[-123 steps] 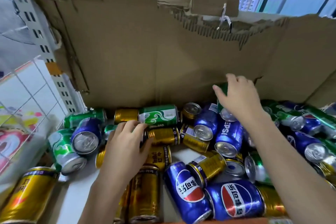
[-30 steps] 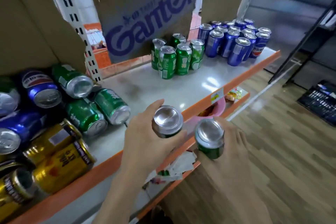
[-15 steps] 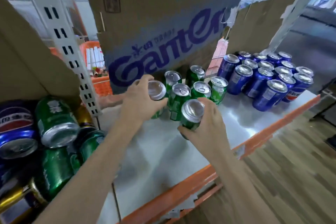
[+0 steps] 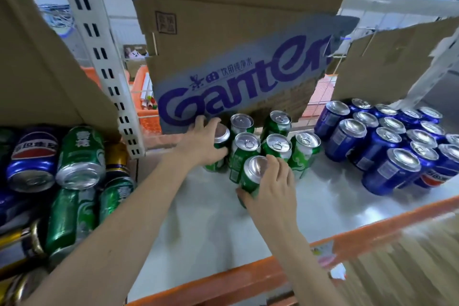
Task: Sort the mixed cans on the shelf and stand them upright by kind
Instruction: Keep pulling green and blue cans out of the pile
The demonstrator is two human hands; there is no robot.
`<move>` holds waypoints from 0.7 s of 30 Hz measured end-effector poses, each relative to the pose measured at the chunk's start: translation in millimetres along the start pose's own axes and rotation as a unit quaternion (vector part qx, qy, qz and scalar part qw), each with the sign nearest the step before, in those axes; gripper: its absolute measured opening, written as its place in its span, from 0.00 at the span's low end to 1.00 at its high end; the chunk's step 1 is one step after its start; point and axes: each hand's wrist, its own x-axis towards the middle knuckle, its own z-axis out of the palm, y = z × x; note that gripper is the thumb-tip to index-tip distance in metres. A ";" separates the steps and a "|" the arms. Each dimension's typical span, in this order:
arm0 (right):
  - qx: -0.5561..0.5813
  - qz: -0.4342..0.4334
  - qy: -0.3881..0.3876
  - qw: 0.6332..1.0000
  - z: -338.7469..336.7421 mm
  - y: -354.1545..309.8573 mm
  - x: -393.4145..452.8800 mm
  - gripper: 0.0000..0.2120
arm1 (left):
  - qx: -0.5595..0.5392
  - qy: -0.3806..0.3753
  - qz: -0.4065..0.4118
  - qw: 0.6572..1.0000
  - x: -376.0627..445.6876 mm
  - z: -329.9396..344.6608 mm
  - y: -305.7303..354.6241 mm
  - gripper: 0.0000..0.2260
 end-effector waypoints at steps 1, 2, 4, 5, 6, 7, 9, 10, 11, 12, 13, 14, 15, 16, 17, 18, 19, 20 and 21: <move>-0.014 -0.003 -0.005 1.000 -0.5 1.2 0.7 0.44 | 0.035 -0.005 -0.003 0.999 -0.2 -1.5 1.7 0.37; -0.023 -0.007 -0.009 1.000 -0.7 2.6 1.5 0.44 | 0.064 -0.006 -0.005 0.998 -1.4 -3.3 3.9 0.39; -0.030 -0.019 -0.019 0.999 -2.4 5.0 2.1 0.44 | 0.103 -0.001 -0.011 0.995 -5.8 -5.5 7.6 0.41; -0.027 -0.027 -0.022 0.999 -2.8 6.3 2.3 0.43 | 0.119 0.003 -0.013 0.993 -8.7 -5.1 9.0 0.41; -0.023 -0.032 -0.023 0.999 -3.7 7.4 2.7 0.42 | 0.130 0.011 -0.017 0.991 -12.7 -5.0 10.6 0.41; -0.019 -0.036 -0.026 0.999 -5.3 7.8 3.1 0.42 | 0.136 0.021 -0.022 0.990 -17.2 -4.7 11.9 0.41; -0.020 -0.044 -0.030 0.998 -9.6 7.5 3.8 0.41 | 0.141 0.053 -0.031 0.988 -28.7 -4.7 14.1 0.39; -0.030 -0.055 -0.029 0.998 -12.7 6.3 3.5 0.40 | 0.144 0.071 -0.035 0.986 -36.0 -4.1 14.5 0.38; -0.040 -0.070 -0.025 0.996 -15.5 3.7 1.6 0.39 | 0.150 0.086 -0.042 0.984 -45.8 -2.9 13.4 0.37; -0.048 -0.083 -0.019 0.995 -17.4 1.0 0.0 0.38 | 0.155 0.103 -0.045 0.982 -55.5 -1.0 13.1 0.35; -0.048 -0.094 -0.011 0.994 -19.0 -2.4 -2.4 0.37 | 0.159 0.122 -0.044 0.979 -66.8 1.6 13.3 0.33; -0.042 -0.107 -0.003 0.993 -20.2 -7.6 -6.7 0.36 | 0.160 0.139 -0.043 0.976 -81.8 4.6 12.6 0.31; -0.034 -0.120 0.003 0.992 -20.2 -13.0 -12.1 0.36 | 0.153 0.148 -0.046 0.976 -97.7 8.2 12.2 0.29; -0.026 -0.133 0.007 0.991 -19.8 -18.6 -19.0 0.35 | 0.140 0.149 -0.050 0.978 -114.2 12.0 12.0 0.27; -0.015 -0.145 0.008 0.989 -18.8 -24.5 -27.2 0.35 | 0.131 0.140 -0.059 0.980 -130.4 18.7 10.1 0.24; -0.003 -0.154 0.009 0.988 -16.9 -29.6 -36.3 0.34 | 0.123 0.131 -0.068 0.981 -146.4 26.3 6.7 0.22; 0.010 -0.159 0.007 0.987 -14.2 -33.6 -46.2 0.33 | 0.114 0.133 -0.068 0.982 -162.3 33.8 3.2 0.19; 0.022 -0.159 0.003 0.987 -10.9 -37.1 -55.9 0.32 | 0.105 0.147 -0.062 0.982 -177.0 40.4 -1.3 0.17; 0.033 -0.157 -0.002 0.987 -7.5 -40.3 -65.2 0.30 | 0.088 0.164 -0.058 0.981 -189.6 47.2 -8.0 0.15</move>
